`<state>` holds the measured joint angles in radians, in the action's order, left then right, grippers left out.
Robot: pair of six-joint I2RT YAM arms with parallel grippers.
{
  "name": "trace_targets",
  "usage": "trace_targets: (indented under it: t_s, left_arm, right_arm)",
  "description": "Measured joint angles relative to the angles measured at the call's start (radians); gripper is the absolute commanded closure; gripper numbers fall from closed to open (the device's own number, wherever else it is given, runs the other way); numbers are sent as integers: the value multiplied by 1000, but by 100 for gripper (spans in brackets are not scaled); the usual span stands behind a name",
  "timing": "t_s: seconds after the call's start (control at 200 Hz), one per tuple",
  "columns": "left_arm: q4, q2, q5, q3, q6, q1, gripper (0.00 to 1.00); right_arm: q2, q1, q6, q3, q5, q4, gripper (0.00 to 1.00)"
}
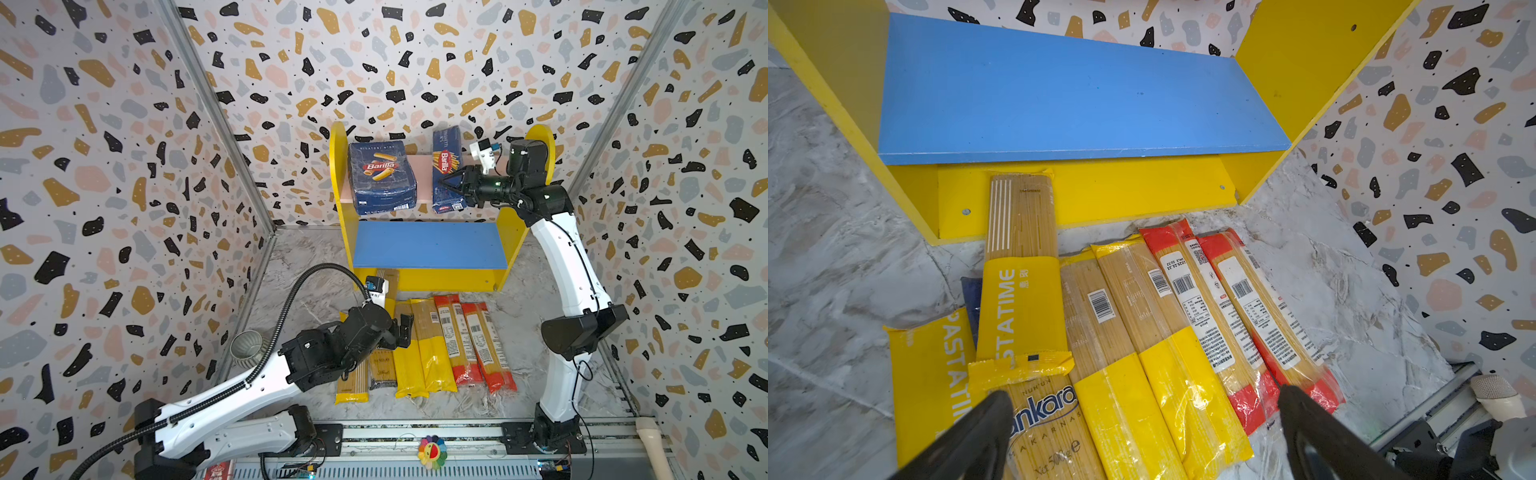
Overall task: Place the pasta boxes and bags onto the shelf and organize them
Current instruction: 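Set the spaghetti box on the pink shelf beside the Rigatoni box, release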
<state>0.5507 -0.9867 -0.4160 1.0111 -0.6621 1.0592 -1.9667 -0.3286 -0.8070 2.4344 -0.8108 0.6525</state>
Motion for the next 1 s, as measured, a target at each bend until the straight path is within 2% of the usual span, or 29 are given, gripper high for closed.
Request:
trace_targets:
  t_s: [0.205, 0.27, 0.816, 0.886, 0.996]
  left_arm:
    - [-5, 15, 14, -26, 5, -5, 1]
    - [-5, 27, 15, -34, 5, -6, 1]
    - [3, 70, 23, -45, 19, -20, 1]
    - [4, 70, 23, -45, 20, -23, 1]
    - [5, 66, 24, -45, 21, -25, 1]
  right_arm:
    - [-8, -35, 27, 3, 19, -16, 21]
    - [-8, -40, 37, 9, 37, -17, 0]
    - [66, -3, 200, 19, 270, 106, 0]
    - [72, 5, 215, 19, 290, 111, 9]
    - [74, 4, 236, 19, 310, 113, 17]
